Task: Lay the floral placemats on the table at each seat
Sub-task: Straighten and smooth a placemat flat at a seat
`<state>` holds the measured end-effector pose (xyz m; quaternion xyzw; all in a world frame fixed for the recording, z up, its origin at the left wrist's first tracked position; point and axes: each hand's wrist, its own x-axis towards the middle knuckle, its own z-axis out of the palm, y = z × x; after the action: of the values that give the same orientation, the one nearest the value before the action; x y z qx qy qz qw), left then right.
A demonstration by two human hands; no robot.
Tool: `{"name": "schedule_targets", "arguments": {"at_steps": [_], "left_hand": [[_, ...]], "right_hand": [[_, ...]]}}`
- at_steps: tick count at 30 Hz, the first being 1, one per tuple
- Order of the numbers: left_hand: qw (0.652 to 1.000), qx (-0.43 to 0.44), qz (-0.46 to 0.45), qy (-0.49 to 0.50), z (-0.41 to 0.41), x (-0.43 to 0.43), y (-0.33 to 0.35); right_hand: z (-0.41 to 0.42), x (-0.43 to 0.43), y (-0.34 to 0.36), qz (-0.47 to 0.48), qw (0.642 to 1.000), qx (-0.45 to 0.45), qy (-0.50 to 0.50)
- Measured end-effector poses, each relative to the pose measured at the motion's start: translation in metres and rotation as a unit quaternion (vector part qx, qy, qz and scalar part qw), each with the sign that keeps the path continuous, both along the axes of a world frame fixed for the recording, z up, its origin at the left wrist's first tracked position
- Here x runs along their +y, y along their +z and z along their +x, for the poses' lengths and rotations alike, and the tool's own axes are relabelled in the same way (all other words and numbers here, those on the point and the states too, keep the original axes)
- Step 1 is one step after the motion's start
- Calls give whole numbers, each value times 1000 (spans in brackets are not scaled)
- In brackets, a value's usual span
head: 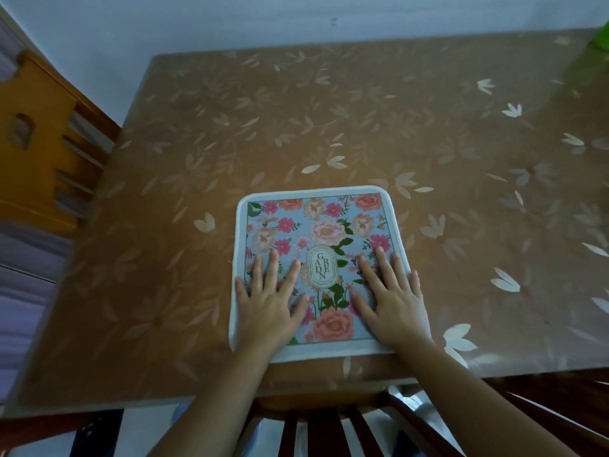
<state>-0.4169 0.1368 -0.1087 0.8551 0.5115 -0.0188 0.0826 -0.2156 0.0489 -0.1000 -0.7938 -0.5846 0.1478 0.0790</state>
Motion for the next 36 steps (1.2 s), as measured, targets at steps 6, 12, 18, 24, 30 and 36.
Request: {"name": "schedule_targets", "arguments": {"at_steps": [6,12,18,24,30,36], "left_hand": [[1000,-2,5,-5,-2,-33,4],[1000,-8,-22,-3,6,-61,16],[998,-18,-56,17,13,-81,24],[996,-47,-70,-3,26,-102,40],[994,-100,31,-41,51,-131,78],[982,-148,90,-74,114,-173,120]], "right_hand": [[-23,-20,0,-10,999,-19,-36],[-42,-32,1,-13,999,-6,-47],[-39,-39,10,-38,999,11,-9],[-16,-57,37,-70,996,29,43],[12,-88,86,-21,999,25,24],[58,-142,132,62,998,-30,-4]]}}
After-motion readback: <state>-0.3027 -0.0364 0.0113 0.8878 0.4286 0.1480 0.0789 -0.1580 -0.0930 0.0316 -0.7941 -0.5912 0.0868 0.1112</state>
